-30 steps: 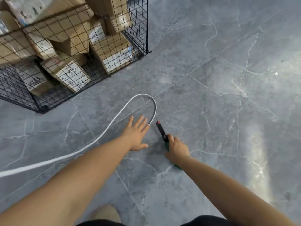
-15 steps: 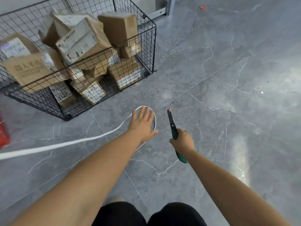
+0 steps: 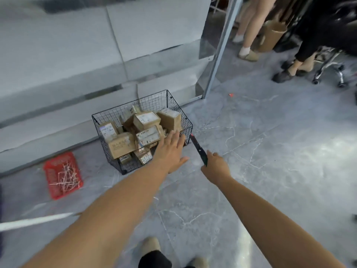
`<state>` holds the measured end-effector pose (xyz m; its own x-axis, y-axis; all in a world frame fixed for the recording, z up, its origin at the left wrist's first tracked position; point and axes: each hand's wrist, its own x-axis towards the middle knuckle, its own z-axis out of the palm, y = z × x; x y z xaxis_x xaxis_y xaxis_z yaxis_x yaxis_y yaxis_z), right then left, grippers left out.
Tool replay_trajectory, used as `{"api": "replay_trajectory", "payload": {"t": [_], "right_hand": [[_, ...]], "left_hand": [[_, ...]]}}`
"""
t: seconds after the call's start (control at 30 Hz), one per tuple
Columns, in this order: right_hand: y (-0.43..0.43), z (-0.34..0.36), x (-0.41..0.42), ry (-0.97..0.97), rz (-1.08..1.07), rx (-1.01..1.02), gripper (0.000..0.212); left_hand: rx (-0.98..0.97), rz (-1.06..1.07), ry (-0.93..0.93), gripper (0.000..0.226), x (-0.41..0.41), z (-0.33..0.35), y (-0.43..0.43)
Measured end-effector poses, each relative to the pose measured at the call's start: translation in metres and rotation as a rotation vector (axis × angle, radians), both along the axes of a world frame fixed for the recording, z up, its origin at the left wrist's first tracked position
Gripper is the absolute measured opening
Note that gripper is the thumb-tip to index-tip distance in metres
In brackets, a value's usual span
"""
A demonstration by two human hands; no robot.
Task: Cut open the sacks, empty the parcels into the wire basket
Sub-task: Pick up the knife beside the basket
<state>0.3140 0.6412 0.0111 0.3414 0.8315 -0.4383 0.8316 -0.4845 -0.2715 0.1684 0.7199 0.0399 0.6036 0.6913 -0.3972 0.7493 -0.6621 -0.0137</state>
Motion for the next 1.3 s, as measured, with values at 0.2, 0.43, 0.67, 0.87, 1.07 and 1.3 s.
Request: {"api": "replay_trajectory", "payload": {"t": [0.2, 0.43, 0.67, 0.87, 1.07, 1.3], "right_hand": [[0.046, 0.129, -0.022, -0.109, 0.088, 0.116, 0.041], [0.096, 0.228, -0.044, -0.197, 0.149, 0.319, 0.038], [0.109, 0.269, -0.062, -0.268, 0.231, 0.373, 0.032], [0.143, 0.286, -0.053, -0.272, 0.239, 0.426, 0.030], [0.206, 0.284, -0.006, -0.305, 0.294, 0.442, 0.044], [0.298, 0.293, 0.067, -0.361, 0.435, 0.425, 0.047]], "left_hand": [[0.104, 0.042, -0.027, 0.075, -0.030, 0.136, 0.041], [0.295, 0.094, -0.057, 0.074, -0.060, 0.240, 0.084], [0.332, 0.068, -0.002, 0.074, -0.082, 0.267, 0.084], [0.333, 0.119, -0.028, 0.074, -0.075, 0.286, 0.111], [0.332, 0.170, -0.026, 0.075, -0.038, 0.279, 0.159], [0.296, 0.295, -0.074, 0.074, 0.027, 0.265, 0.231]]}}
